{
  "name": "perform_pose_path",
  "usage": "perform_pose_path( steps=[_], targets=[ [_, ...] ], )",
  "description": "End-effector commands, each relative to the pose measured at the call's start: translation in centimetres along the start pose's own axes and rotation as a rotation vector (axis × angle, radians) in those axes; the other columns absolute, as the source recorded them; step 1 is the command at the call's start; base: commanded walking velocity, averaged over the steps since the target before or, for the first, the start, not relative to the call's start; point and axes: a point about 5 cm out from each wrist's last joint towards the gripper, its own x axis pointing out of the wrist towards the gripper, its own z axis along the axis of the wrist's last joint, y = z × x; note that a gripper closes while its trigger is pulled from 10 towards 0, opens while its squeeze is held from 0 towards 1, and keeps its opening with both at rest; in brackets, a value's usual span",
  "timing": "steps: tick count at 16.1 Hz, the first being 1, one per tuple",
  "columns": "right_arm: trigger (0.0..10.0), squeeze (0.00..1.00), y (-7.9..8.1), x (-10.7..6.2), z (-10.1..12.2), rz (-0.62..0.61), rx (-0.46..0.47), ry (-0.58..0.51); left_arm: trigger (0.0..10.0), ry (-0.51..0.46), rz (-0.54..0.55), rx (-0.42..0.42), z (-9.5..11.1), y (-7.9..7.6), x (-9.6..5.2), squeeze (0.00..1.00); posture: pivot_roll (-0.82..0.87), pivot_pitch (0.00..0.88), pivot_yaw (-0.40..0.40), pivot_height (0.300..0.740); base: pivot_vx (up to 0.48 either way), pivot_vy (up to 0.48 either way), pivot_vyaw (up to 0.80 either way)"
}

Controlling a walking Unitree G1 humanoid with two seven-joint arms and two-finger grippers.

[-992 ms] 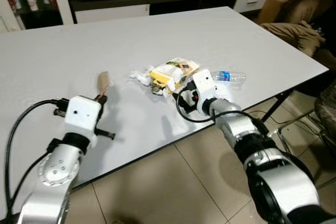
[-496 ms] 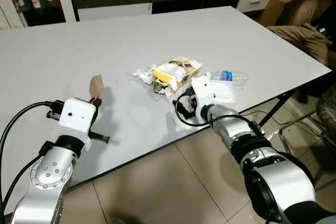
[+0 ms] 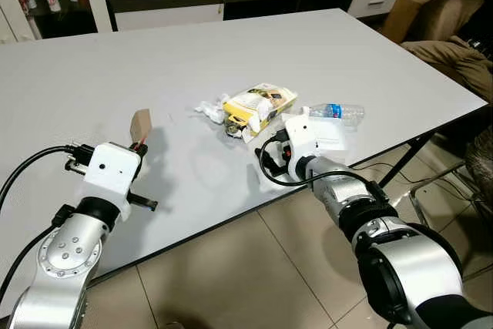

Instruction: Picking trash to rubbish bin

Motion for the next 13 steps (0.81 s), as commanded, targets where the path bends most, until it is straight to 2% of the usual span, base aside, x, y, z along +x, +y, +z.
perform_pose_path(
  steps=[1, 3, 4, 5, 12, 13],
  targets=[
    [10.0, 0.0, -0.49, -0.11, -0.01, -0.011, 0.01, 0.013, 10.0, -0.012, -0.01, 0.016, 0.43, -0.07, -0.16, 0.0, 0.12, 0.043, -0.124, 0.74, 0.0, 0.0, 0.0],
    [10.0, 0.0, -0.5, -0.1, 0.02, -0.009, 0.008, 0.016, 10.0, -0.014, -0.014, 0.025, 0.46, -0.01, -0.08, 0.0, 0.13, 0.033, -0.123, 0.74, 0.0, 0.0, 0.0],
    [4.2, 0.0, -0.62, -0.13, 0.08, -0.013, 0.013, 0.015, 10.0, -0.015, -0.017, 0.032, 0.53, 0.0, -0.08, 0.0, 0.13, 0.033, -0.123, 0.74, 0.0, 0.0, 0.0],
    [0.0, 0.0, -0.73, -0.15, 0.16, -0.018, 0.019, 0.014, 10.0, -0.015, -0.017, 0.032, 0.55, 0.0, -0.08, 0.0, 0.13, 0.033, -0.123, 0.74, 0.0, 0.0, 0.0],
    [0.0, 0.0, -0.8, -0.13, 0.49, -0.005, 0.044, 0.007, 10.0, -0.012, -0.027, 0.058, 0.47, 0.03, -0.02, 0.0, 0.13, 0.013, -0.126, 0.74, 0.0, 0.0, 0.0],
    [0.0, 0.0, -0.93, -0.2, 0.3, 0.004, 0.031, 0.033, 10.0, -0.012, -0.031, 0.062, 0.43, 0.0, 0.09, 0.0, 0.13, 0.013, -0.126, 0.74, 0.0, 0.0, 0.0]
  ],
)
